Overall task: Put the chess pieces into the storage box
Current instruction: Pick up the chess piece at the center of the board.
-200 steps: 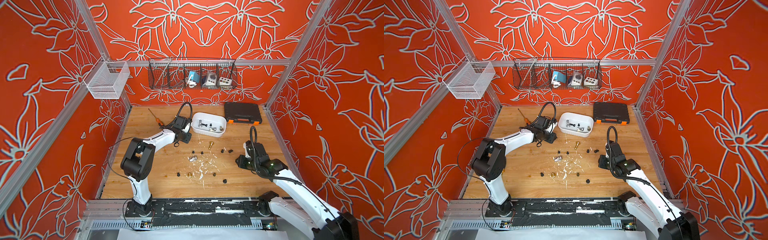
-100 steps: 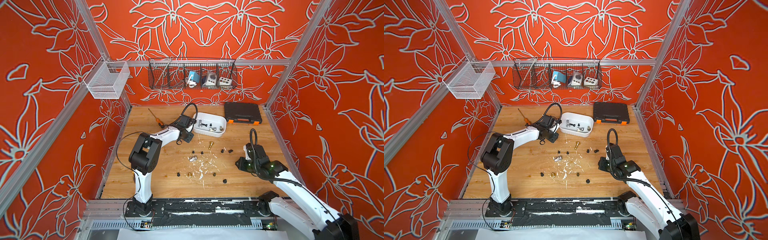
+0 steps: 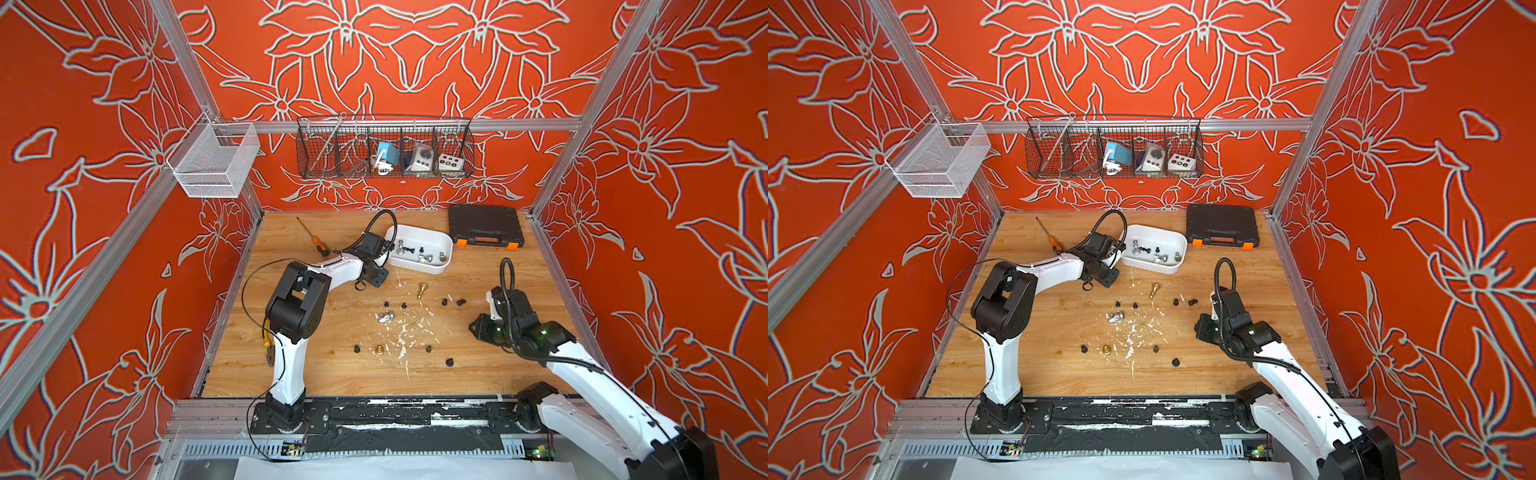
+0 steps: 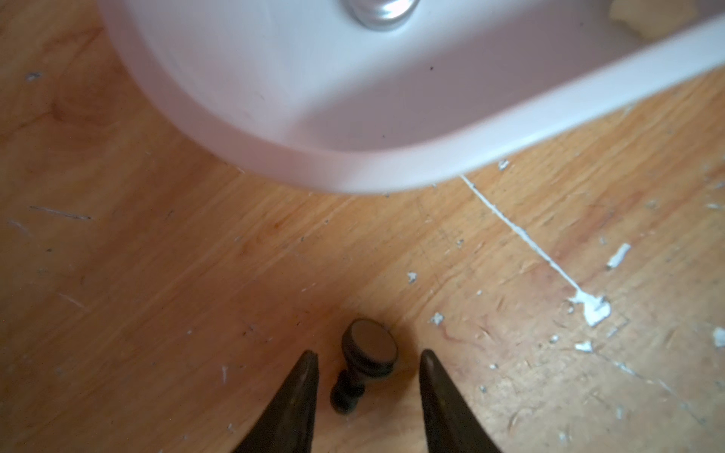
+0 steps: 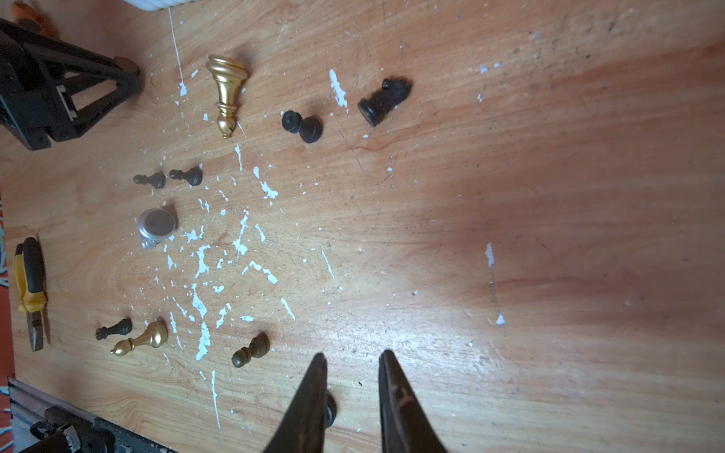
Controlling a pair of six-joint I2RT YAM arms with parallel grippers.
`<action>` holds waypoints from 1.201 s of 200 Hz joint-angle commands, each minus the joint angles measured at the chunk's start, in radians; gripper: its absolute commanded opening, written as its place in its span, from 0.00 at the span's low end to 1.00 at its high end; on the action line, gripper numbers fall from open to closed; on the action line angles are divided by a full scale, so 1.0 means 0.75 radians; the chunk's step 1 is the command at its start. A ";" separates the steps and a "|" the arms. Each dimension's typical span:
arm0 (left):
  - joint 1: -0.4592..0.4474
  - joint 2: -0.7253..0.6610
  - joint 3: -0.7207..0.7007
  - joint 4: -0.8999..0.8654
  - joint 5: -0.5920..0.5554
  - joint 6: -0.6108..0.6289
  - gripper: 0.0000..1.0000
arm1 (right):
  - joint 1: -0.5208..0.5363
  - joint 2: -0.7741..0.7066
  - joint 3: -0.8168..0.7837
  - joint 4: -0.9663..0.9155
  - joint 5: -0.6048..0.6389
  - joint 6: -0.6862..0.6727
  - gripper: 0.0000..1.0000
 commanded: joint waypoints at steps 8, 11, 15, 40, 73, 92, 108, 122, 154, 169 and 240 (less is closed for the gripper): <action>-0.004 0.034 0.037 0.011 0.022 0.004 0.41 | -0.007 -0.014 -0.025 0.011 -0.007 0.041 0.26; -0.005 0.035 0.037 0.012 0.024 0.003 0.40 | -0.006 -0.013 -0.026 0.011 -0.005 0.041 0.26; -0.005 0.037 0.036 0.012 0.026 0.004 0.39 | -0.006 -0.016 -0.028 0.012 -0.005 0.042 0.26; -0.005 0.036 0.036 0.013 0.032 -0.001 0.36 | -0.006 -0.020 -0.034 0.013 -0.005 0.048 0.26; -0.005 0.029 0.016 0.018 0.036 0.002 0.32 | -0.006 -0.024 -0.037 0.013 -0.003 0.054 0.26; -0.005 0.022 0.004 0.020 0.040 0.001 0.29 | -0.006 -0.022 -0.039 0.018 -0.006 0.060 0.26; -0.005 0.017 -0.007 0.024 0.044 0.000 0.28 | -0.006 -0.023 -0.039 0.017 -0.007 0.060 0.26; -0.005 0.013 -0.016 0.026 0.048 -0.004 0.27 | -0.006 -0.025 -0.039 0.015 -0.007 0.060 0.26; -0.005 0.009 -0.035 0.024 0.052 -0.004 0.26 | -0.006 -0.026 -0.041 0.013 -0.007 0.059 0.26; -0.005 0.006 -0.050 0.027 0.057 -0.011 0.24 | -0.007 -0.028 -0.047 0.014 -0.005 0.062 0.26; -0.005 -0.045 -0.074 0.029 0.096 -0.058 0.17 | -0.007 -0.040 -0.054 0.011 -0.002 0.064 0.26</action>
